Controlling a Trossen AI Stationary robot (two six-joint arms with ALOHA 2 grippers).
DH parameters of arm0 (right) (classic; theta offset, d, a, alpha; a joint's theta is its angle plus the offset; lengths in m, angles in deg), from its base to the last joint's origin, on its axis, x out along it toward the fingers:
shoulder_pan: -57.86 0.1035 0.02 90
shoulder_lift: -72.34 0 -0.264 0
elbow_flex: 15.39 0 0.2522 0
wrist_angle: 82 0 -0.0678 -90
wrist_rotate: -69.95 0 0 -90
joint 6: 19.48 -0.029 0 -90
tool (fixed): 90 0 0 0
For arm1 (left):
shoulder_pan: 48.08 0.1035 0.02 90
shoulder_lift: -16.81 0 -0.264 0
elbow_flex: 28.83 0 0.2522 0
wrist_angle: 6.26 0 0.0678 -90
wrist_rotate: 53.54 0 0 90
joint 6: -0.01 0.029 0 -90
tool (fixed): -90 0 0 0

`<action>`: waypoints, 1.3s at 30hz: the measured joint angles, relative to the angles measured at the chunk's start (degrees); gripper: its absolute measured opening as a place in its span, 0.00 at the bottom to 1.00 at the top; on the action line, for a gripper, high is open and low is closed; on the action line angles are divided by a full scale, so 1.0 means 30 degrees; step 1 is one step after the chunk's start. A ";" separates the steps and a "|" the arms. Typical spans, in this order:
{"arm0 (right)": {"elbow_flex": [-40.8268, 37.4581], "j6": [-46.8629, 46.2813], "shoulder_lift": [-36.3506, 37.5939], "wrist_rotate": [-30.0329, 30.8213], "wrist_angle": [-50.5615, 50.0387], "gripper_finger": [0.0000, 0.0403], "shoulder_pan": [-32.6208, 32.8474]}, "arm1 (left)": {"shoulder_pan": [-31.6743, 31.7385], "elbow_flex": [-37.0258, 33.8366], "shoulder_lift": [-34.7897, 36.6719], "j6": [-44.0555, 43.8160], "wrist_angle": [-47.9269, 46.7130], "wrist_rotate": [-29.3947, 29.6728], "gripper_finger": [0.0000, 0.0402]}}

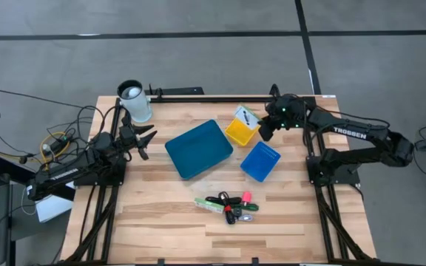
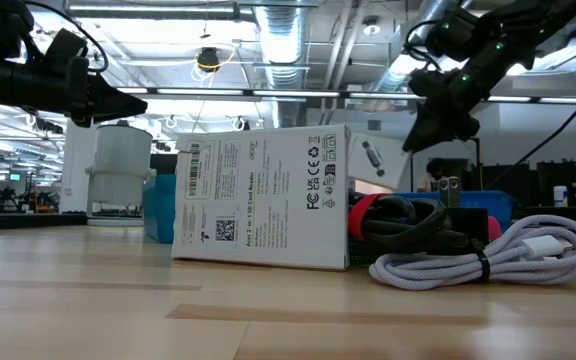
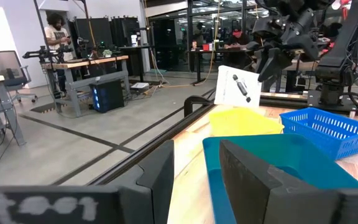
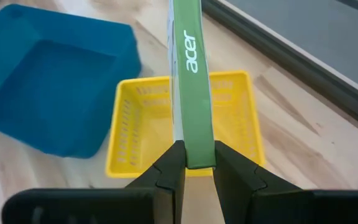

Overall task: Pick and place items into bin
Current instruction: Put the right card reader box into the yellow bin

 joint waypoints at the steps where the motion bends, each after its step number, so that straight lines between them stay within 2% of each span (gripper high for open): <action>1: 0.0000 -0.0022 0.0000 -0.0004 0.0031 0.16 0.0161 | -0.0002 0.0000 0.0001 0.0000 0.0000 0.0000 0.30; 6: 0.0000 -0.0351 0.0000 0.0124 0.0053 0.16 0.1197 | -0.0005 -0.0004 0.0005 0.0000 0.0000 0.0000 0.30; 11: 0.0000 -0.0348 0.0000 0.1695 0.0082 0.16 0.1982 | -0.0006 0.0000 0.0005 0.0000 0.0000 0.0000 0.30; 39: 0.0000 0.0125 0.0000 0.2127 0.0060 0.16 0.1782 | -0.0005 -0.0004 -0.0002 0.0000 0.0000 0.0000 0.30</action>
